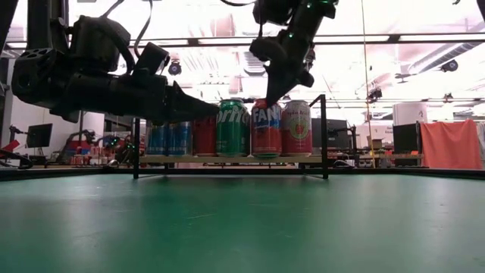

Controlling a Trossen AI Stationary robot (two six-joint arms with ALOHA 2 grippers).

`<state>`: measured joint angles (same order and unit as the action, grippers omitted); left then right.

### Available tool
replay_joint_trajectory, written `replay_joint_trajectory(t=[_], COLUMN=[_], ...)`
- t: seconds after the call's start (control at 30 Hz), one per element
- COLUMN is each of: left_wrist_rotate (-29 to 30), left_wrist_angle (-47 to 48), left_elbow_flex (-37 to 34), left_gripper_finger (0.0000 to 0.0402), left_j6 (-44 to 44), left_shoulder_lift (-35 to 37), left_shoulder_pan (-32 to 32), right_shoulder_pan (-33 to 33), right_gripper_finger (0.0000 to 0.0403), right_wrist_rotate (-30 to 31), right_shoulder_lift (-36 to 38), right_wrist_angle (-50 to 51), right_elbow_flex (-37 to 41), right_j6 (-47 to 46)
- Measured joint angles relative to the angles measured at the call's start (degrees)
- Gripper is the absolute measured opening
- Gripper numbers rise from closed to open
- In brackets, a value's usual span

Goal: Pick and place cans onto a shelf
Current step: Put the orange soda can on the shelf aligned with the other orange soda can, then adjust the soda cans on the shelf

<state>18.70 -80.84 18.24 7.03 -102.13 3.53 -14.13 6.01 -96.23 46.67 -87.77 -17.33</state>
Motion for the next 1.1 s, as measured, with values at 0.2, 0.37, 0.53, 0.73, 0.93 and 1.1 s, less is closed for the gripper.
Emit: replay_joint_trajectory(t=[0.2,0.37,0.53,0.73,0.93,1.1], left_wrist_rotate=[0.0,0.0,0.0,0.0,0.0,0.0], left_wrist_angle=[0.0,0.0,0.0,0.0,0.0,0.0], left_elbow_flex=[0.0,0.0,0.0,0.0,0.0,0.0], left_gripper_finger=[0.0248,0.0248,0.0248,0.0248,0.0248,0.0248], left_j6=[0.2,0.2,0.2,0.2,0.2,0.2], left_shoulder_lift=[0.0,0.0,0.0,0.0,0.0,0.0], left_shoulder_pan=[0.0,0.0,0.0,0.0,0.0,0.0], right_shoulder_pan=[-0.1,-0.2,-0.2,-0.2,-0.2,-0.5], right_gripper_finger=[0.0009,0.0009,0.0009,0.0009,0.0009,0.0009], right_wrist_rotate=[0.5,0.6,0.6,0.6,0.6,1.2], right_shoulder_lift=[-0.4,-0.4,0.3,0.5,-2.0,-4.1], right_wrist_angle=[-0.9,-1.2,-3.2,-10.2,-20.1,-23.2], right_elbow_flex=[0.0,0.0,0.0,-2.1,-2.1,-2.0], right_j6=[0.4,0.4,0.4,3.9,8.9,11.1])
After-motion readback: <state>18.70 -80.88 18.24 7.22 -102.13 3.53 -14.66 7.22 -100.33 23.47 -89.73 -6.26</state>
